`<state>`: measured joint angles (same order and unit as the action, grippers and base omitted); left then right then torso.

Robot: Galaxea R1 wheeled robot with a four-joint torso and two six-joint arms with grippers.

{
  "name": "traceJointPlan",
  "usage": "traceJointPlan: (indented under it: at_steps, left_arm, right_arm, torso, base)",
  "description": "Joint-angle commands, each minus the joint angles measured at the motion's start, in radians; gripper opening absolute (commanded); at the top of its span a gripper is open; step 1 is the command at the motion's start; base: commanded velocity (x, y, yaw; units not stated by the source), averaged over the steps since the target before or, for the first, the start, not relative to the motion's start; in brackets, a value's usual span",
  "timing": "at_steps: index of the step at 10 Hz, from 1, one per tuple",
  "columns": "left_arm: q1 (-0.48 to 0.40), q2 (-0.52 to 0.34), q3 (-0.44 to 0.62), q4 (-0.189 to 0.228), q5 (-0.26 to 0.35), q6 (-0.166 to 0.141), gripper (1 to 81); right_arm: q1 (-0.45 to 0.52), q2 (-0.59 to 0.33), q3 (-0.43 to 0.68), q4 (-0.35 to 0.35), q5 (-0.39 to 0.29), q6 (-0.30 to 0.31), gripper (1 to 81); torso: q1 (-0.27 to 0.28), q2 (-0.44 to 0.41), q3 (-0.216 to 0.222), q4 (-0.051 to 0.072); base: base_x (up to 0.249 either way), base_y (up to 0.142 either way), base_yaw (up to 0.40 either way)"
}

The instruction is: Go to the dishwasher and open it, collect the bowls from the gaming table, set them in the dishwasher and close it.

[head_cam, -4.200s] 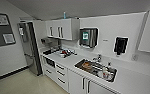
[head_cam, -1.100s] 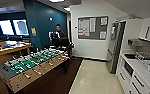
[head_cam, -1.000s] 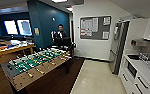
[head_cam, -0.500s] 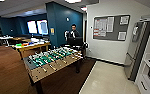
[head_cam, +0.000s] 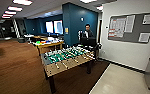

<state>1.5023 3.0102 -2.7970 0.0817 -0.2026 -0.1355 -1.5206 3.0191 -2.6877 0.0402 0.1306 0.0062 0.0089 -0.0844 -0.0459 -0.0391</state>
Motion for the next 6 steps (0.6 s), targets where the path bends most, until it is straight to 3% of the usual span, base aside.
traceJointPlan:
  at_steps: [1, 4, 6]
  left_arm:
    - [-0.060, -0.006, -0.007, -0.003, 0.037, -0.006, 81.1]
    - [-0.060, -0.005, -0.007, -0.003, 0.048, -0.006, 81.1]
    - [-0.060, -0.006, -0.007, -0.003, 0.051, -0.007, 81.1]
  right_arm:
    - [0.055, 0.000, 0.000, -0.006, -0.046, -0.003, 81.1]
    - [0.052, -0.001, 0.000, -0.006, -0.046, -0.005, 81.1]
    - [0.052, 0.000, 0.000, -0.008, -0.046, -0.003, 81.1]
  torso:
    - [0.000, 0.000, 0.000, 0.000]
    - [0.000, 0.000, 0.000, 0.000]
    - [0.000, 0.000, 0.000, 0.000]
  base:
    - [0.000, 0.000, 0.381]
    - [0.000, 0.000, 0.351]
    - [0.000, 0.000, 0.127]
